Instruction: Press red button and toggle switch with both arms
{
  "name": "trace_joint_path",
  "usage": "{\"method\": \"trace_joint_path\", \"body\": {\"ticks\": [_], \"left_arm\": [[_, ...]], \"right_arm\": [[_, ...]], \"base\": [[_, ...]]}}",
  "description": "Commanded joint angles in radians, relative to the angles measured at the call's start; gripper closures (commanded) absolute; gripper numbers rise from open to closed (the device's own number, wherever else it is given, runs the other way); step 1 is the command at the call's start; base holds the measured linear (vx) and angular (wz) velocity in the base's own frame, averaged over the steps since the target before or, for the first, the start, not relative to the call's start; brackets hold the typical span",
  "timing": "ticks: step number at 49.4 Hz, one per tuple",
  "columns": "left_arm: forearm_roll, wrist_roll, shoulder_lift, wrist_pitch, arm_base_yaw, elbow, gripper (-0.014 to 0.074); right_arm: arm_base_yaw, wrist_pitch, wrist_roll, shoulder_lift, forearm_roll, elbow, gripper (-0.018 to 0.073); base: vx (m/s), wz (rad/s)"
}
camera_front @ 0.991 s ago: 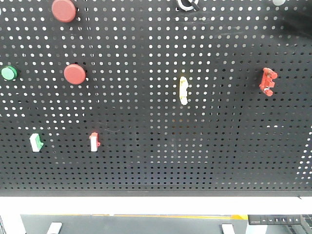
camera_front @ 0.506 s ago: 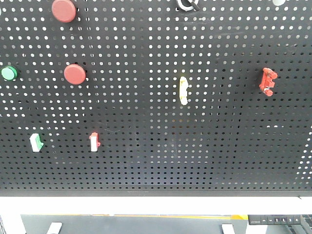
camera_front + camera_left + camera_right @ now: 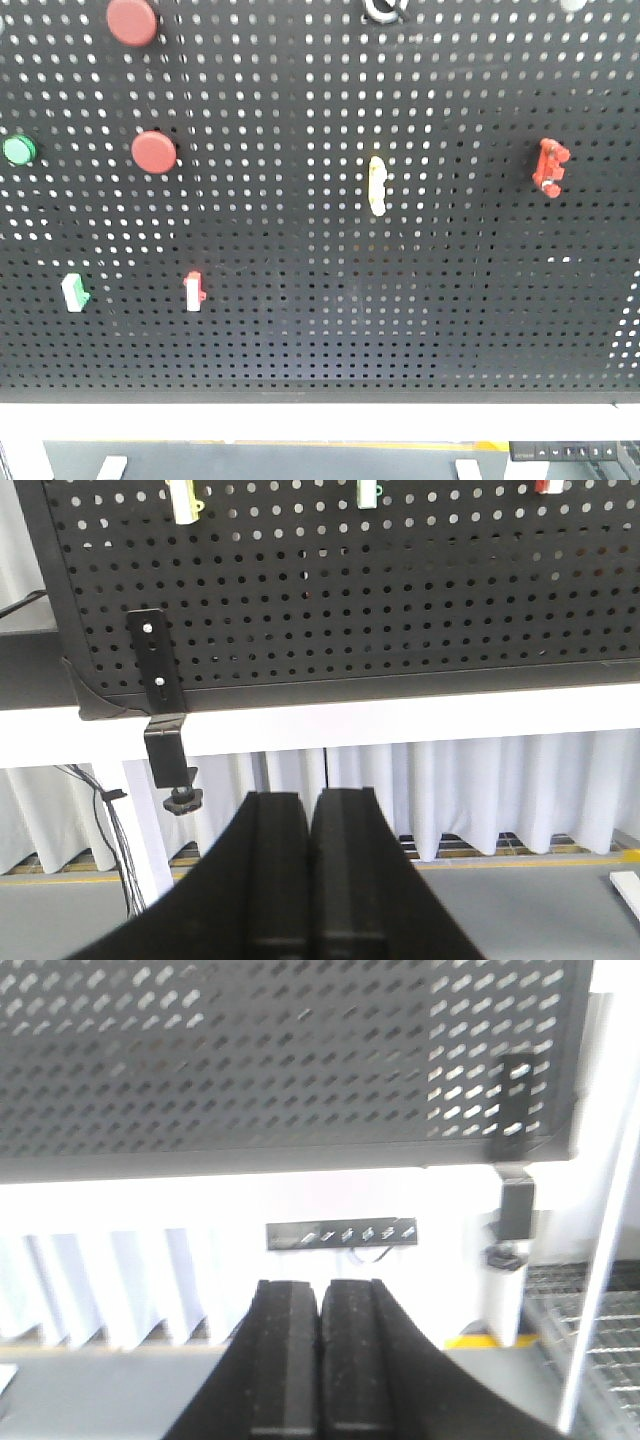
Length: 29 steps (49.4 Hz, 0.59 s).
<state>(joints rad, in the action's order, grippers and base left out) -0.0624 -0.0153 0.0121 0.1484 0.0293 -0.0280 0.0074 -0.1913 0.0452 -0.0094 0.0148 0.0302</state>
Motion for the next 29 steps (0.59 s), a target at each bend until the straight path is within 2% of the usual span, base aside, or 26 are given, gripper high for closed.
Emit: {"method": "trace_joint_path", "body": {"ticks": [1, 29], "left_arm": [[0.006, -0.004, 0.004, -0.085, 0.001, -0.028, 0.0594], [0.006, -0.004, 0.004, -0.085, 0.001, -0.028, 0.0594]], "right_arm": [[-0.001, 0.074, -0.008, -0.001, 0.003, 0.011, 0.0562], [-0.001, 0.073, -0.008, -0.001, 0.003, 0.011, 0.0562]], "base": [[0.00, 0.00], [0.00, 0.00]]}}
